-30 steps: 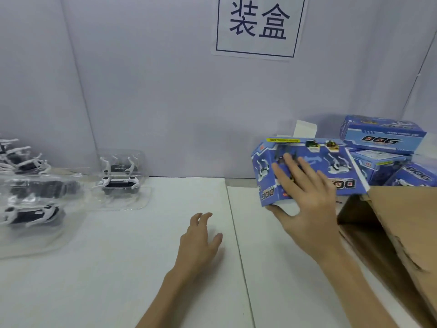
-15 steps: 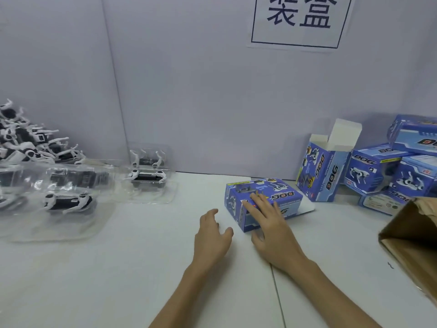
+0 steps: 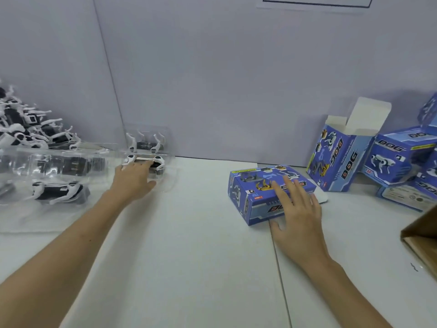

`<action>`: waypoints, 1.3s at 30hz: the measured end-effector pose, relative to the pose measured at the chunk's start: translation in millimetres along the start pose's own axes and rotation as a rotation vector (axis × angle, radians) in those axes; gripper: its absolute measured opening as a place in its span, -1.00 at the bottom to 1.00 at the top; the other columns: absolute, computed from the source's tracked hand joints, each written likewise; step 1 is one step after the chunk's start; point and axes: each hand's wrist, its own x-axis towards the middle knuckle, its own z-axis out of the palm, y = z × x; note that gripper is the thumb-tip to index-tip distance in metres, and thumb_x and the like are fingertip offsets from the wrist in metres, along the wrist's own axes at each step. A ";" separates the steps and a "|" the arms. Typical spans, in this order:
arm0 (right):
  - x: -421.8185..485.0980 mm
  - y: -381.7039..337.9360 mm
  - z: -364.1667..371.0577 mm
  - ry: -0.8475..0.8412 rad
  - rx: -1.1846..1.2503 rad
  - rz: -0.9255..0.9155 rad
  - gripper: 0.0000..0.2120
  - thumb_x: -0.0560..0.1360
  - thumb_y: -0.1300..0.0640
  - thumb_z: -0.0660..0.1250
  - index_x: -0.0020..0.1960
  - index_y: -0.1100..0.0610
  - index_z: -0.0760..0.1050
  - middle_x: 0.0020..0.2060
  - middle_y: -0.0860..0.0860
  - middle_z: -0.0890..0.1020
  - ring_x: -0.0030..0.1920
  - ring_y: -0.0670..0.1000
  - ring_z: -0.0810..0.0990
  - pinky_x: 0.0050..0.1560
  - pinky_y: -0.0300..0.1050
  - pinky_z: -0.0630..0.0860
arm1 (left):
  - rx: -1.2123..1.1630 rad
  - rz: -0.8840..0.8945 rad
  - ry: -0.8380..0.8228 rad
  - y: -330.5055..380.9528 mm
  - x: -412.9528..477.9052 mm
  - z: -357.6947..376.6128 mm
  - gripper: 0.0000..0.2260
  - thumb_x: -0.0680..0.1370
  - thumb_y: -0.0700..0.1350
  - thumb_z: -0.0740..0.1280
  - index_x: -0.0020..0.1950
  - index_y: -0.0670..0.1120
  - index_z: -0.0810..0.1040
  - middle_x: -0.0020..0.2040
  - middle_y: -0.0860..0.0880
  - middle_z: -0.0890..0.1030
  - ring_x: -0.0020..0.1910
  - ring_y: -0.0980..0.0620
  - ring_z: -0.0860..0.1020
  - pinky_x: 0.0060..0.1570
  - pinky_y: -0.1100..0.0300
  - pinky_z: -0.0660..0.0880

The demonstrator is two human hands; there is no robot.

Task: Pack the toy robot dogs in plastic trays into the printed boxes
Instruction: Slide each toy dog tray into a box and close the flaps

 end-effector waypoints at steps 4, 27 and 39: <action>6.1 15.4 1.5 0.111 -0.036 0.003 -0.28 0.32 0.24 0.57 0.44 0.02 0.47 0.25 0.08 0.55 0.27 0.15 0.46 0.33 0.18 0.31 | -0.183 0.093 0.075 18.1 -7.1 -2.2 -0.80 0.56 -0.05 0.39 0.19 0.04 0.62 0.15 0.04 0.64 0.24 -0.12 0.49 0.18 0.00 0.29; 3.6 26.1 -20.5 0.516 0.073 0.134 -0.55 0.36 0.33 0.57 0.23 0.19 0.63 -0.11 0.22 0.49 -0.09 0.31 0.45 -0.05 0.19 0.34 | -0.071 -0.293 -0.025 -151.6 -60.2 -98.0 0.22 -0.02 0.73 0.12 0.46 0.02 0.43 0.48 -0.24 0.32 0.52 -0.25 0.16 0.51 -0.24 0.04; 2.4 26.8 -23.8 0.549 0.123 0.159 -0.57 0.38 0.32 0.55 0.24 0.19 0.63 -0.09 0.21 0.49 -0.07 0.30 0.45 -0.05 0.19 0.36 | -0.429 -0.066 0.228 18.4 -59.7 -37.7 -0.35 0.25 0.39 0.52 0.14 0.02 0.47 0.41 -0.10 0.35 0.54 -0.18 0.05 0.22 -0.25 0.49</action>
